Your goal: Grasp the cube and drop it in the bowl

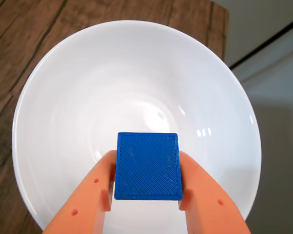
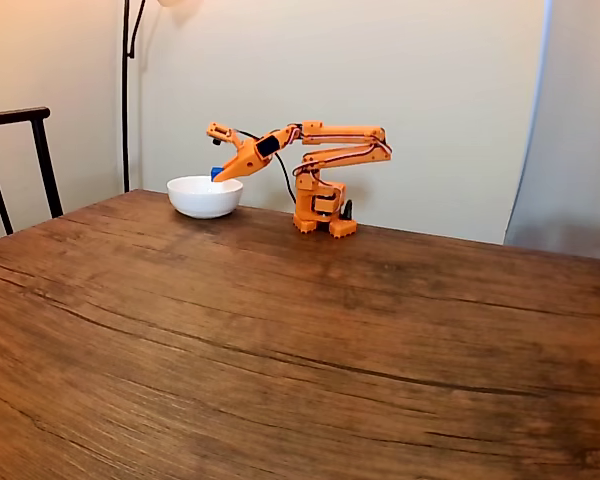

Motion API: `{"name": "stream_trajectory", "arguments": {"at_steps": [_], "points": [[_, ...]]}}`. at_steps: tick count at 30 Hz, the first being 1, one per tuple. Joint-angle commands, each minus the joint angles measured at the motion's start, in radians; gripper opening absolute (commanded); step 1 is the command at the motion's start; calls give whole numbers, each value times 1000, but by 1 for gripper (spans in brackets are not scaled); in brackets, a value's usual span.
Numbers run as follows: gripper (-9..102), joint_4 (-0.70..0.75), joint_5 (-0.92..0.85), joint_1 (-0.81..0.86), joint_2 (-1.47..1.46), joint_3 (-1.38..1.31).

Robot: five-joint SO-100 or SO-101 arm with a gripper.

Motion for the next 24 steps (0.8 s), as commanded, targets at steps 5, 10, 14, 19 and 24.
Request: {"name": "stream_trajectory", "arguments": {"at_steps": [5,10,14,19,24], "points": [[25,-3,-9,-40,9,-46],[25,-3,-2,-104,12,-46],[24,84,2,-170,25,-107],[24,316,2,-301,28,-241],[24,506,2,-476,28,-383]]}}
